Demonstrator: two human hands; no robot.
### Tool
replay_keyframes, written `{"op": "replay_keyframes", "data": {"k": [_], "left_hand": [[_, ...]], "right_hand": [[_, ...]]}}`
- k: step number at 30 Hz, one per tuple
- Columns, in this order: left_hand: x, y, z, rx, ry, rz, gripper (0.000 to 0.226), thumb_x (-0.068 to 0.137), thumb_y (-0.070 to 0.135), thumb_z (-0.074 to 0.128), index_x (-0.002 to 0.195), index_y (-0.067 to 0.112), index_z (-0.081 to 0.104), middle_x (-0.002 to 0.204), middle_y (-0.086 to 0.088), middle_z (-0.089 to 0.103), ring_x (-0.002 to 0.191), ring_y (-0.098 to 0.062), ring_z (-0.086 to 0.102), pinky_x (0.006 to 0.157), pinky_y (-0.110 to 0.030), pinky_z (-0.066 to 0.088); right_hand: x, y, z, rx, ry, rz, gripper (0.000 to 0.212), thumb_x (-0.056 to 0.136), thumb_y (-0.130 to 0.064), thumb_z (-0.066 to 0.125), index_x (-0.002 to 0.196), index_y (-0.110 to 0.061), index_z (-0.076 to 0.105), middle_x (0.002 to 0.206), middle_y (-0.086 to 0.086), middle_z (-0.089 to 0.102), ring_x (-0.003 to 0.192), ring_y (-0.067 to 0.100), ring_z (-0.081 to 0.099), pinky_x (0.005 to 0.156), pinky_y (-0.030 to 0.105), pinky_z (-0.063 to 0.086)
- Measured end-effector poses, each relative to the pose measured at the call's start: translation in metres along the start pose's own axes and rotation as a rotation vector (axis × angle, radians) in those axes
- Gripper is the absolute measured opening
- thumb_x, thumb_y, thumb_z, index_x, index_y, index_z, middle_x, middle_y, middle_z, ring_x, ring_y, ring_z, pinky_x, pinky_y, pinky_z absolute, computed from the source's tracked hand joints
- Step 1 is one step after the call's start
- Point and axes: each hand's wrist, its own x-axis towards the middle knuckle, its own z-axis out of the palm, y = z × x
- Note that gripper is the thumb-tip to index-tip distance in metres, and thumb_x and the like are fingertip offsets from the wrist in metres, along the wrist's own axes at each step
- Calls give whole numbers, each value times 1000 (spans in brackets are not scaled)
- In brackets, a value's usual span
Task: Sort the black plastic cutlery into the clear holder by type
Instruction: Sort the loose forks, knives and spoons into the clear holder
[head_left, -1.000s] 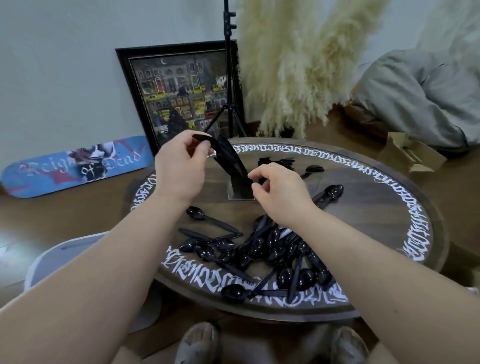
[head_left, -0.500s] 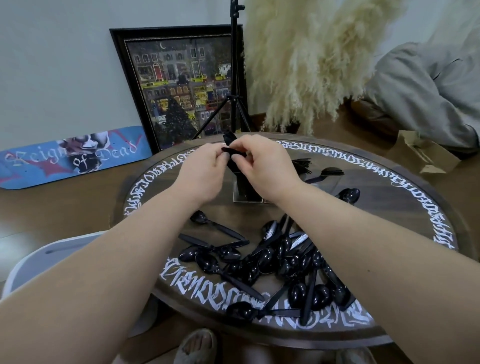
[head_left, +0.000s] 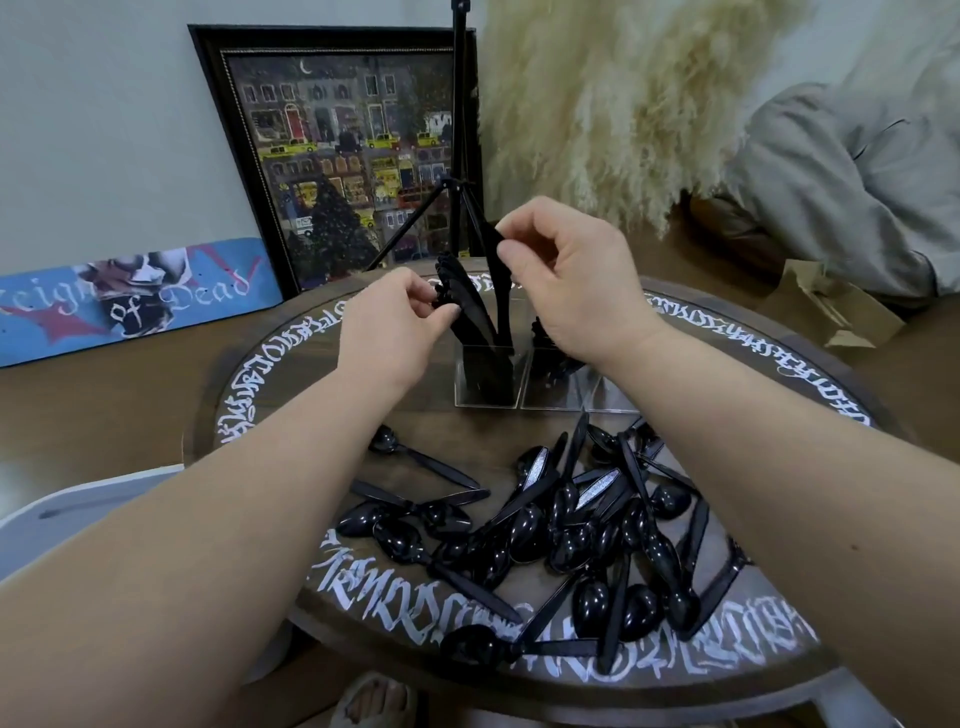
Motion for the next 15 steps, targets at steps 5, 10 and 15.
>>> {"op": "replay_keyframes", "data": {"k": [5, 10, 15], "left_hand": [[9, 4, 0, -6, 1, 21, 18, 83, 34, 72, 86, 22, 58, 71, 12, 58, 79, -13, 60, 75, -27, 44], [7, 0, 0, -46, -89, 25, 19, 83, 23, 71, 94, 22, 55, 76, 12, 62, 81, -12, 62, 83, -32, 49], [-2, -5, 1, -99, -182, 28, 48, 71, 37, 81, 104, 22, 51, 85, 9, 61, 72, -2, 58, 66, -20, 44]], "right_hand": [[3, 3, 10, 4, -61, 0, 7, 90, -14, 61, 90, -16, 67, 75, -12, 61, 70, 8, 56, 71, 22, 46], [4, 7, 21, -12, -107, 38, 7, 91, -15, 60, 89, -18, 67, 80, -8, 65, 76, 11, 60, 75, 26, 47], [3, 12, 27, -37, -146, 75, 9, 92, -16, 59, 88, -21, 66, 83, -9, 65, 80, 11, 60, 77, 25, 47]]}}
